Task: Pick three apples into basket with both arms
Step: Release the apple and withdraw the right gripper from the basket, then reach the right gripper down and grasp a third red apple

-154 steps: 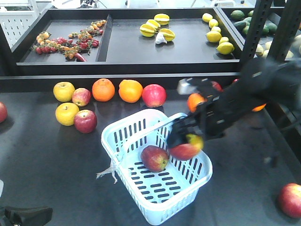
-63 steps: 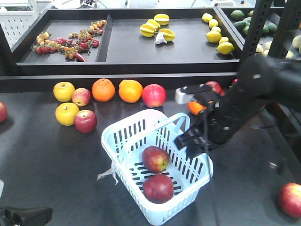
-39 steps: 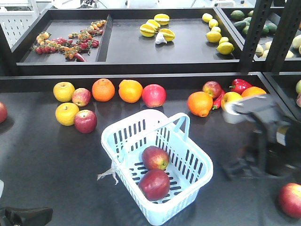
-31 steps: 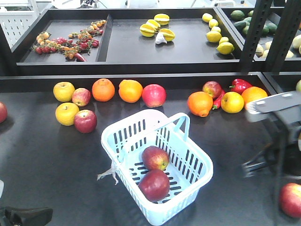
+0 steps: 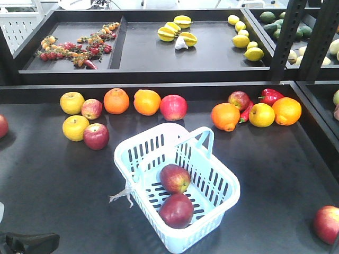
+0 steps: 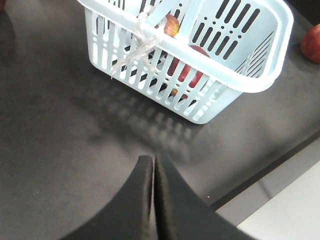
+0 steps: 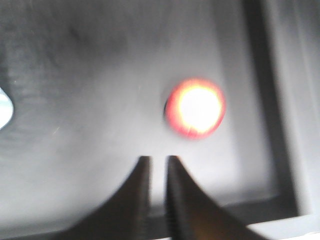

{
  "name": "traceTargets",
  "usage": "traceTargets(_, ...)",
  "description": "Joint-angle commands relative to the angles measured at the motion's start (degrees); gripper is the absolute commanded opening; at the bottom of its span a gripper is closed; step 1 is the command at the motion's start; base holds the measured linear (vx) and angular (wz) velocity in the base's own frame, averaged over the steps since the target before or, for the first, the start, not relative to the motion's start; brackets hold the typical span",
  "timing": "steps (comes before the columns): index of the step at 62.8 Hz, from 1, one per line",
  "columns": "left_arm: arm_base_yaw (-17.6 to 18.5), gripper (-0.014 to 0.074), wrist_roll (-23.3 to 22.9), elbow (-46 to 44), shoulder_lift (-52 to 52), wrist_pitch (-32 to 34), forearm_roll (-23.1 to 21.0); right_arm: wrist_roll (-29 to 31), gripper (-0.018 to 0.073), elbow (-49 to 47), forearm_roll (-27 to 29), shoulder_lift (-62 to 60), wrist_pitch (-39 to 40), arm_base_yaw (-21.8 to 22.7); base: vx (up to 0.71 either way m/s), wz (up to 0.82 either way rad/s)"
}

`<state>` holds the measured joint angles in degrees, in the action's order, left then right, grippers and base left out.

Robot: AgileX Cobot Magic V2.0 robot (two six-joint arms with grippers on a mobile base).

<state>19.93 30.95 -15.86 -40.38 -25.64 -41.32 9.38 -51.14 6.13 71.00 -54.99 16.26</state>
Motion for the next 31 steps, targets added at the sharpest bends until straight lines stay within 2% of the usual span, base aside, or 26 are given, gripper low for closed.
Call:
traceTargets(1,0.08,-0.0006,-0.15,-1.32,0.24,1.88,-1.72,8.43,0.0265,-1.44,9.3,3.27,1.36,7.76,0.0,0.0)
traceTargets(7,0.08,-0.0006,-0.15,-1.32,0.24,1.83,-1.72,12.49,0.0451,-1.44,13.3,7.17,0.41,11.09,0.0,0.0)
traceTargets(11,0.08,-0.0006,-0.15,-1.32,0.24,1.83,-1.72,12.45,0.0576,-1.44,13.31,9.32,0.5,11.26,0.0,0.0)
traceTargets(17,0.08,-0.0006,-0.15,-1.32,0.24,1.83,-1.72,12.53,0.0717,-1.44,12.75,12.49,1.52,10.88,0.0,0.0)
traceTargets(31,0.08,-0.0006,-0.15,-1.32,0.24,1.83,-1.72,12.4,0.0712,-3.49,12.02,20.35,2.99,10.22,0.0,0.0)
